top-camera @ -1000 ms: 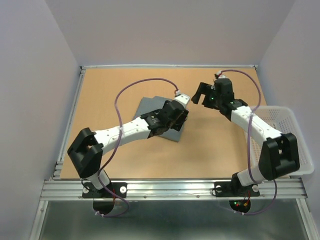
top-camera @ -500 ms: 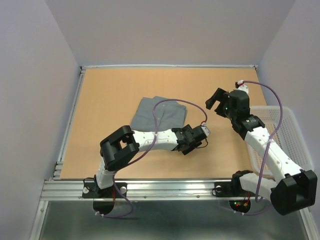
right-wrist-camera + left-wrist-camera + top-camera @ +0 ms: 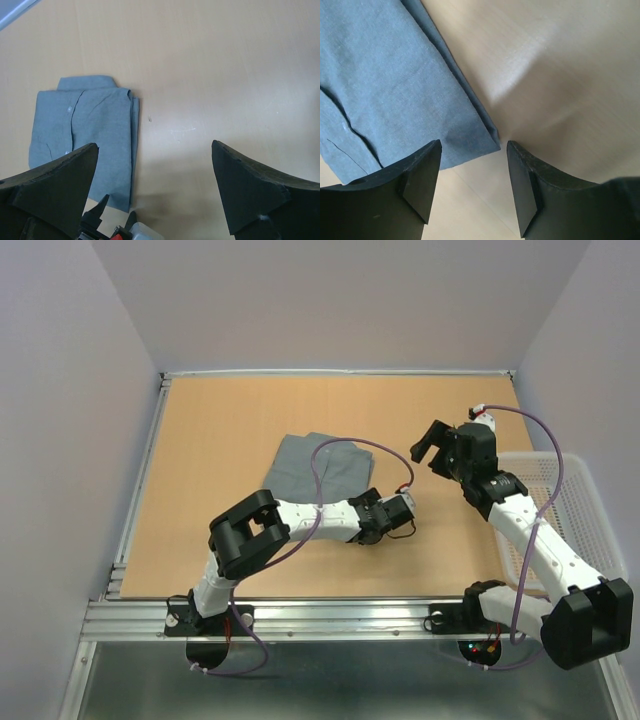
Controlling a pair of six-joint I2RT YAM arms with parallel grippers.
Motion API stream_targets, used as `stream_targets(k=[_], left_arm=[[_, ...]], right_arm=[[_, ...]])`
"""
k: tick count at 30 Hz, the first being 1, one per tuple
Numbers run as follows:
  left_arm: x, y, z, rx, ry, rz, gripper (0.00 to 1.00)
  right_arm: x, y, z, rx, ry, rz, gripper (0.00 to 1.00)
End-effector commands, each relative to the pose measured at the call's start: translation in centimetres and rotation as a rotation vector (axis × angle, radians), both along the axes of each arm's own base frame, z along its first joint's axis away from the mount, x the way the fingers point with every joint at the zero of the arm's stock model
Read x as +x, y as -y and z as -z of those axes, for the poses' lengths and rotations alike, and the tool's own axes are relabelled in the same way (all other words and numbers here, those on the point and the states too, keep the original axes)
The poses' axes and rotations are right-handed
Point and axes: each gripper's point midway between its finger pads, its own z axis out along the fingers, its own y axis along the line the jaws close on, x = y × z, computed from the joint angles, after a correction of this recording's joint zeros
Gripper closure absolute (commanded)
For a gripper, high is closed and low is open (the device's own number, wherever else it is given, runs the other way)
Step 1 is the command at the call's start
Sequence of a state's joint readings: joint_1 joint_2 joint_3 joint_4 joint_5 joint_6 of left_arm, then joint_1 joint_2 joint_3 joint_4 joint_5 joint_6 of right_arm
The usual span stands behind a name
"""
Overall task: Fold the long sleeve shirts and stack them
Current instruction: Fold the shirt
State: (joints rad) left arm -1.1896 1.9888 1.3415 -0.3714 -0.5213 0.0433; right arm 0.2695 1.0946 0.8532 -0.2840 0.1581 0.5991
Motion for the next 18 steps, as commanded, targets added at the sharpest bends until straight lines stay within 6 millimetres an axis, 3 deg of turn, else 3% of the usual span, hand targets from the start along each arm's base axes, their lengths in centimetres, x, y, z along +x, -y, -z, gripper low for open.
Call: stream_targets(k=[1, 6, 8, 13, 18], left_arm=[[0.9, 0.8, -0.1, -0.006, 0.046, -0.01, 0.35], [1.6, -0.3, 1.1, 0.063, 0.091, -0.032, 0.41], [1.4, -0.6, 1.7, 0.078, 0.082, -0.03, 0.51], [1.1, -0.5, 1.7, 0.053, 0.064, -0.035, 0.89], [0.9, -0.1, 0.4, 0.001, 0.057, -0.051, 1.0]], right_arm=[[0.1, 0.1, 0.0, 0.0, 0.007, 0.005, 0.0], [0.0, 0.2, 0.2, 0.002, 0.004, 0.008, 0.0], [-0.1, 0.1, 0.4, 0.003, 0.001, 0.008, 0.0], [-0.4, -0.1, 0.9, 0.01, -0.013, -0.002, 0.0], [-0.4, -1.1, 2.1, 0.058, -0.058, -0.028, 0.0]])
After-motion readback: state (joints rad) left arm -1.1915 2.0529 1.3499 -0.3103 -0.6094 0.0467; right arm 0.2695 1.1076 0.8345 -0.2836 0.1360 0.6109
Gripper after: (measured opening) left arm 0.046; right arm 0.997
